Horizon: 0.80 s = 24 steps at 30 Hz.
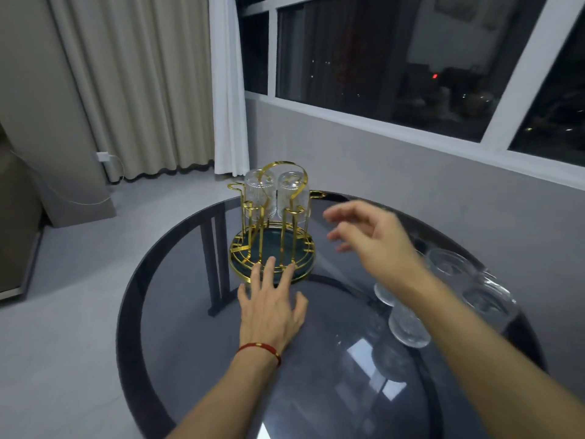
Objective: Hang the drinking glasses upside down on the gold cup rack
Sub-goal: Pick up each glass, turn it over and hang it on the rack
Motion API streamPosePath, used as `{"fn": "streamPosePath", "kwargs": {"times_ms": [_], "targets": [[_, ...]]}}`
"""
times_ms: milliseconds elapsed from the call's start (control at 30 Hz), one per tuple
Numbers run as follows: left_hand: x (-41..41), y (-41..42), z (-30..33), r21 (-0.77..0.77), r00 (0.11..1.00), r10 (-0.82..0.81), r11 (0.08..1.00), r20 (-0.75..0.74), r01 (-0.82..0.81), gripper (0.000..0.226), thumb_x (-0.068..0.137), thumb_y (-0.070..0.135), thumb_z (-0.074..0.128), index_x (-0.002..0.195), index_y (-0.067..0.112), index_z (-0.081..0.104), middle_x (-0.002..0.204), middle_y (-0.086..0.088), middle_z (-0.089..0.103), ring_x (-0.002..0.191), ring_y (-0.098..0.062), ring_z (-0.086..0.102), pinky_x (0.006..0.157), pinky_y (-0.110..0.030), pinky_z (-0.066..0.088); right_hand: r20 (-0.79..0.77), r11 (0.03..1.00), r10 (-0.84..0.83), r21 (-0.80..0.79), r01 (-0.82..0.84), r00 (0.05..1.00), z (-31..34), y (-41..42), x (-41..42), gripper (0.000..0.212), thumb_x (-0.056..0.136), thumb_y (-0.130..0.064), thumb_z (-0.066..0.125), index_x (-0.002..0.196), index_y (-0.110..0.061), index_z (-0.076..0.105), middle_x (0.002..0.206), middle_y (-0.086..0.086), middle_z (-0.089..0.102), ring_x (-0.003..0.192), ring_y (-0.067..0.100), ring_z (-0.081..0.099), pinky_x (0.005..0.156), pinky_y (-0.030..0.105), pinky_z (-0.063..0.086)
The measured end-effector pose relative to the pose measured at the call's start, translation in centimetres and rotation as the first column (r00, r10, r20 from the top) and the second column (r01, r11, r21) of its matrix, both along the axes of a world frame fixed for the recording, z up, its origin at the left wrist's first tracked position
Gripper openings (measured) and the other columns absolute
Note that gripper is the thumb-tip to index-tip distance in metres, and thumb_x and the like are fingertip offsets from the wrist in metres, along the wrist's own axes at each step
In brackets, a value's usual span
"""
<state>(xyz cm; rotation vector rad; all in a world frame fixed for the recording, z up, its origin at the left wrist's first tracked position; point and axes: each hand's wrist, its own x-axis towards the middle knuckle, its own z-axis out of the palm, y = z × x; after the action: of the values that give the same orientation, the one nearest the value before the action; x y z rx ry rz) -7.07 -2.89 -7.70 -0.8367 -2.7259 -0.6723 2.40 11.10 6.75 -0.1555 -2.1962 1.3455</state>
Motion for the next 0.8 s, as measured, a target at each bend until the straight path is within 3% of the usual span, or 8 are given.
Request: {"fn": "streamPosePath", "kwargs": {"times_ms": [100, 200, 367, 500, 600, 667, 733, 800], "targets": [[1.4, -0.3, 0.4, -0.033, 0.992, -0.087, 0.996, -0.088, 0.085, 0.059, 0.092, 0.045, 0.052, 0.148, 0.029, 0.045, 0.161, -0.006, 0.036, 0.149, -0.028, 0.024, 0.116, -0.056, 0.025, 0.050, 0.994, -0.073, 0.083, 0.069, 0.996, -3.2, -1.3, 6.0, 0.033, 0.095, 0.003, 0.061, 0.103, -0.025, 0.076, 0.101, -0.009, 0.078, 0.089, 0.012, 0.075, 0.080, 0.026, 0.060], [4.2, 0.6, 0.8, 0.057, 0.980, -0.175, 0.982, -0.100, 0.181, 0.059, 0.085, 0.038, 0.062, 0.142, 0.024, 0.052, 0.153, -0.008, 0.045, 0.144, -0.029, 0.033, 0.112, -0.053, 0.031, 0.132, 0.977, -0.153, 0.170, 0.129, 0.979, -5.7, -0.9, 10.6, 0.031, 0.094, 0.001, 0.062, 0.104, -0.024, 0.078, 0.101, -0.015, 0.076, 0.092, 0.002, 0.071, 0.079, 0.014, 0.052], [9.5, 4.3, 2.5, 0.343, 0.885, -0.457, 0.849, 0.090, 0.403, 0.069, 0.081, 0.027, 0.066, 0.146, 0.021, 0.045, 0.145, -0.002, 0.048, 0.137, -0.019, 0.040, 0.113, -0.032, 0.033, 0.184, 0.932, -0.347, 0.179, 0.316, 0.920, -6.7, 2.1, 14.4, 0.024, 0.092, -0.007, 0.064, 0.095, -0.026, 0.079, 0.085, -0.013, 0.078, 0.080, 0.003, 0.069, 0.068, 0.014, 0.053], [12.8, 6.5, 3.3, 0.492, 0.805, -0.552, 0.775, 0.218, 0.398, 0.080, 0.076, 0.036, 0.067, 0.148, 0.022, 0.037, 0.143, 0.006, 0.047, 0.131, -0.006, 0.043, 0.110, -0.022, 0.035, 0.293, 0.851, -0.524, 0.137, 0.507, 0.800, -7.6, 4.0, 16.3, 0.021, 0.088, -0.013, 0.063, 0.086, -0.030, 0.075, 0.077, -0.013, 0.075, 0.074, 0.005, 0.069, 0.067, 0.025, 0.055], [13.9, 8.0, 3.4, 0.540, 0.799, -0.539, 0.770, 0.266, 0.340, 0.086, 0.078, 0.041, 0.070, 0.152, 0.020, 0.030, 0.150, 0.000, 0.045, 0.137, -0.013, 0.043, 0.114, -0.034, 0.038, 0.363, 0.856, -0.508, 0.110, 0.505, 0.781, -8.1, 4.8, 16.5, 0.024, 0.091, -0.015, 0.062, 0.110, -0.026, 0.073, 0.099, -0.016, 0.072, 0.091, 0.009, 0.069, 0.077, 0.029, 0.053], [13.9, 8.8, 3.1, 0.534, 0.818, -0.512, 0.783, 0.261, 0.319, 0.089, 0.084, 0.035, 0.075, 0.155, 0.016, 0.026, 0.154, -0.004, 0.042, 0.139, -0.018, 0.042, 0.115, -0.040, 0.039, 0.412, 0.882, -0.460, 0.112, 0.457, 0.787, -8.5, 5.2, 16.1, 0.041, 0.095, -0.017, 0.061, 0.135, -0.022, 0.064, 0.115, -0.016, 0.066, 0.093, 0.005, 0.064, 0.080, 0.022, 0.047], [13.7, 9.4, 2.9, 0.518, 0.825, -0.496, 0.798, 0.272, 0.309, 0.092, 0.085, 0.033, 0.077, 0.157, 0.014, 0.022, 0.157, -0.006, 0.039, 0.142, -0.019, 0.040, 0.116, -0.041, 0.037, 0.424, 0.911, -0.393, 0.055, 0.410, 0.816, -8.7, 5.1, 15.7, 0.049, 0.096, -0.015, 0.060, 0.145, -0.022, 0.056, 0.109, -0.027, 0.062, 0.085, -0.009, 0.061, 0.071, 0.006, 0.042], [13.4, 9.6, 2.9, 0.531, 0.821, -0.492, 0.796, 0.290, 0.290, 0.092, 0.084, 0.032, 0.078, 0.157, 0.016, 0.023, 0.155, -0.005, 0.041, 0.138, -0.017, 0.043, 0.114, -0.039, 0.040, 0.419, 0.925, -0.340, -0.012, 0.380, 0.842, -9.0, 4.9, 15.2, 0.054, 0.098, -0.012, 0.057, 0.150, -0.024, 0.049, 0.097, -0.039, 0.057, 0.082, -0.017, 0.063, 0.070, 0.004, 0.044]]}}
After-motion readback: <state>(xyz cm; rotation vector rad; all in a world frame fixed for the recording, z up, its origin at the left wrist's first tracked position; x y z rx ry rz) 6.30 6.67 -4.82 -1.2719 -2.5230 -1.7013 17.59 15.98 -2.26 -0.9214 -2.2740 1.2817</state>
